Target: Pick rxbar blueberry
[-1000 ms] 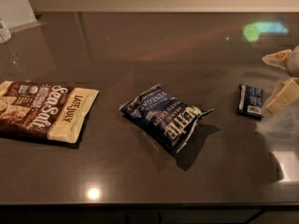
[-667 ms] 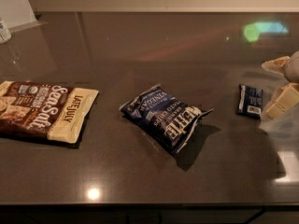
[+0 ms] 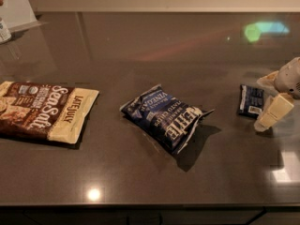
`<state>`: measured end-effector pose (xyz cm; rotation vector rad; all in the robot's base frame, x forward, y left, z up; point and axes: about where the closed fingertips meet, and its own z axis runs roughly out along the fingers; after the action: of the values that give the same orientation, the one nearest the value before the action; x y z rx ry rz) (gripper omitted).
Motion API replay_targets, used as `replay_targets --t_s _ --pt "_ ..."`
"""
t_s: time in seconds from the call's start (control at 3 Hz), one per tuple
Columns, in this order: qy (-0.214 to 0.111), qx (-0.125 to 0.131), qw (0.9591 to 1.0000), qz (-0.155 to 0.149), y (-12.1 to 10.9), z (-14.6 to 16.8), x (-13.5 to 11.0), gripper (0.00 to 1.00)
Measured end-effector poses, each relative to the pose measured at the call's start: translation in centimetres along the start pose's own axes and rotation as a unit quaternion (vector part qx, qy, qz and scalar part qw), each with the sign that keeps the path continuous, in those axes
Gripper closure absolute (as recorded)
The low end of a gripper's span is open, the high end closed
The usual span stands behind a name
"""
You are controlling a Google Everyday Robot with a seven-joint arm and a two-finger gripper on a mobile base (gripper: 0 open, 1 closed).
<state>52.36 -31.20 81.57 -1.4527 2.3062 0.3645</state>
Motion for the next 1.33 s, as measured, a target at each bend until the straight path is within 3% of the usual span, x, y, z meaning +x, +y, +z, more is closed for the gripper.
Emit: replay_targets --t_s 0.33,0.67,1.0,1.33 --pt "-0.002 -0.003 1.0000 0.007 -0.02 0.63 0.00 0.00" --pt "-0.006 0.005 0.9999 0.014 -0.17 0.80 -0.07 0.18" --pt "-0.010 0.014 0.9996 0.020 -0.36 0.54 -0.07 0.49" --pt "-0.010 0.014 0.9996 0.020 -0.35 -0.16 -0.43 0.71"
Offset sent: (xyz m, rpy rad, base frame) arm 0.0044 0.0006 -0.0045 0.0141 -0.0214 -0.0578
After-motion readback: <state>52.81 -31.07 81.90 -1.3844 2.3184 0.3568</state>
